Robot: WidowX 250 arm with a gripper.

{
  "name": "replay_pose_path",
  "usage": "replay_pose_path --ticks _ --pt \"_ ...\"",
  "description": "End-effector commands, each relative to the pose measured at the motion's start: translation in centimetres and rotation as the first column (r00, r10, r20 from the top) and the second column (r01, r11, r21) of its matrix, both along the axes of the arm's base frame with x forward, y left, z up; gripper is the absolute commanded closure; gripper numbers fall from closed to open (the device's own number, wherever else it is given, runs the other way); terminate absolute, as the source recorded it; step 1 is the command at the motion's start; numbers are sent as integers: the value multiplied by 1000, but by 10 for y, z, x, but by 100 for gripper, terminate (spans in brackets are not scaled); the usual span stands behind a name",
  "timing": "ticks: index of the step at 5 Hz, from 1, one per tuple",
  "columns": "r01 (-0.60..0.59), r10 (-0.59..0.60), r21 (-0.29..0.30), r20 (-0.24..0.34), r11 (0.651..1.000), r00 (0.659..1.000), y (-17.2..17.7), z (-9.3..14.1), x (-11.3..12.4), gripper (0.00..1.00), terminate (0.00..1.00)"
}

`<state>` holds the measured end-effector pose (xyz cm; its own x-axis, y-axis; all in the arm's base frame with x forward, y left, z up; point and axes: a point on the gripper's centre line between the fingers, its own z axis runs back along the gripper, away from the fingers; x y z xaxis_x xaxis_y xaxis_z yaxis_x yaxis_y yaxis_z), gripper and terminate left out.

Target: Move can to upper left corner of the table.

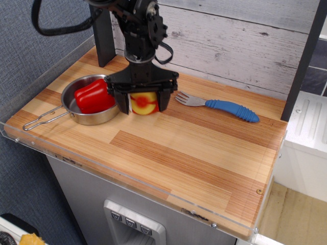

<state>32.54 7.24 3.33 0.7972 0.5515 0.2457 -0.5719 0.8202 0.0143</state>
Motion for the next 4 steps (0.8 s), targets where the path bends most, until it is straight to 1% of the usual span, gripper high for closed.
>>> replay_pose_path --ticks 1,4 --pt "-36 35 13 47 999 998 26 15 21 0 0" --pt "-61 52 91 93 994 994 56 22 51 0 0"
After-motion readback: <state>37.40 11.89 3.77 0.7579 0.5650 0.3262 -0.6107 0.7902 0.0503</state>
